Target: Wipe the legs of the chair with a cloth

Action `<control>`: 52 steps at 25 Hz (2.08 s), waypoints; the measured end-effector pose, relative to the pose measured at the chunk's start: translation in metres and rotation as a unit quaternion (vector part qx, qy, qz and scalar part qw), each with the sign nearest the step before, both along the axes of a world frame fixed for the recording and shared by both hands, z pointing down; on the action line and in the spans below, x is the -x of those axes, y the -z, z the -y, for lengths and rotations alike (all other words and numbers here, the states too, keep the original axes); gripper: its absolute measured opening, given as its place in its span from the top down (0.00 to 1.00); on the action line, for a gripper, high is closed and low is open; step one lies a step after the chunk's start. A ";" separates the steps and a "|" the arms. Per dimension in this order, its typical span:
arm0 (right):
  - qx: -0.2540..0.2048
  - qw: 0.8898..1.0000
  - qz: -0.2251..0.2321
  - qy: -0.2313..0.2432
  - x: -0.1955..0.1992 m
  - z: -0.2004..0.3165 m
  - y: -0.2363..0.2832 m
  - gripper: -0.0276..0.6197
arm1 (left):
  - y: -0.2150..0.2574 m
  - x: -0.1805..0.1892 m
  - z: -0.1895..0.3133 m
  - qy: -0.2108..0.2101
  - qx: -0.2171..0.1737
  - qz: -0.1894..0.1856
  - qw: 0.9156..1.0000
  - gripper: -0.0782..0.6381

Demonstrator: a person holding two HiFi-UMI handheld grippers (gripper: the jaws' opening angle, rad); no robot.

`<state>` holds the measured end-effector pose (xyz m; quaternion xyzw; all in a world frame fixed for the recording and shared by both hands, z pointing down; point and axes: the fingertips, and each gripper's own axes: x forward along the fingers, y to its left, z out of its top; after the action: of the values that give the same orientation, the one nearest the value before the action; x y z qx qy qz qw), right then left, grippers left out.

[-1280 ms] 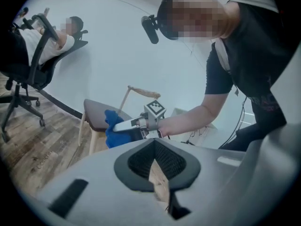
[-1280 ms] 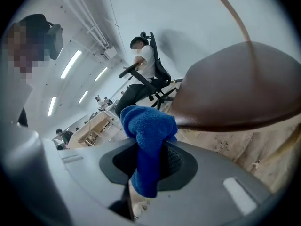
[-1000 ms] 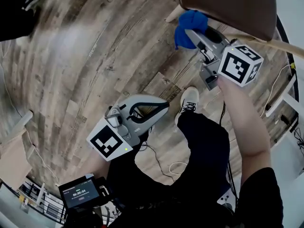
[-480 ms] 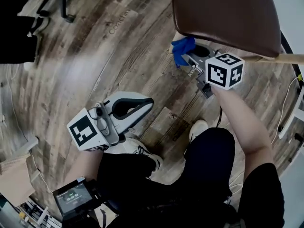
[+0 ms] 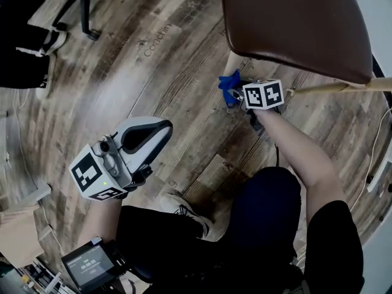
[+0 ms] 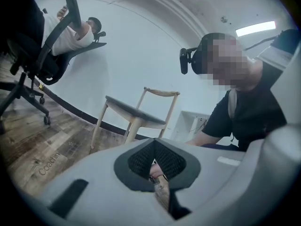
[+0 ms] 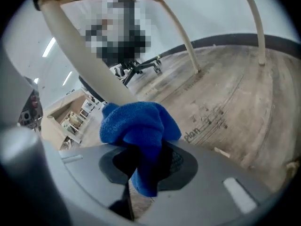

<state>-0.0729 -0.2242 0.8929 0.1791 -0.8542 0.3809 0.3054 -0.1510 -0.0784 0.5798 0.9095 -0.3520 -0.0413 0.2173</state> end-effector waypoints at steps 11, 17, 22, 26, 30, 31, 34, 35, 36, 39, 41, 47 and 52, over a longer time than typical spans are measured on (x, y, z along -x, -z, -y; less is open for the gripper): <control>0.042 0.998 -0.042 0.006 -0.002 -0.004 -0.045 0.81 | -0.007 -0.002 0.002 -0.010 0.013 0.007 1.000 0.89; -0.012 0.997 0.070 0.008 0.006 -0.004 0.057 0.81 | -0.005 -0.021 0.014 -0.039 -0.003 -0.006 0.999 0.89; -0.065 0.980 0.188 -0.015 -0.006 -0.005 0.176 0.81 | -0.003 -0.052 0.023 -0.062 -0.024 -0.013 0.998 0.89; -0.067 0.962 0.265 0.002 -0.009 -0.022 0.255 0.81 | 0.000 -0.064 0.024 -0.074 -0.027 -0.018 0.997 0.89; -0.046 0.956 0.289 0.008 -0.005 -0.030 0.286 0.81 | 0.003 -0.063 0.026 -0.074 -0.031 -0.022 0.997 0.89; -0.033 0.955 0.295 0.001 -0.003 -0.029 0.287 0.81 | 0.004 -0.062 0.027 -0.072 -0.032 -0.023 0.997 0.89; -0.015 0.953 0.301 -0.018 -0.008 -0.025 0.292 0.81 | 0.007 -0.062 0.030 -0.068 -0.036 -0.026 0.997 0.89; -0.018 0.953 0.301 -0.025 -0.016 -0.024 0.295 0.81 | 0.009 -0.064 0.030 -0.070 -0.037 -0.028 0.996 0.89; -0.023 0.953 0.301 -0.034 -0.026 -0.023 0.299 0.81 | 0.011 -0.067 0.031 -0.073 -0.039 -0.031 0.996 0.89; -0.045 0.953 0.289 -0.074 -0.070 -0.015 0.308 0.81 | 0.014 -0.075 0.029 -0.083 -0.045 -0.028 0.995 0.89; -0.053 0.951 0.283 -0.116 -0.107 -0.005 0.311 0.81 | 0.014 -0.076 0.030 -0.084 -0.046 -0.026 0.995 0.89; -0.112 0.924 0.233 -0.281 -0.242 0.036 0.323 0.81 | 0.018 -0.078 0.040 -0.079 -0.044 -0.041 0.995 0.89; -0.167 0.922 0.160 -0.310 -0.291 0.049 0.327 0.81 | 0.022 -0.084 0.040 -0.090 -0.045 -0.040 0.994 0.89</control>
<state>0.2182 -0.2734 0.5661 0.4200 -0.8447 0.3319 -0.0025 -0.0669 -0.1188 0.5581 0.9439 -0.2577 -0.0741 0.1929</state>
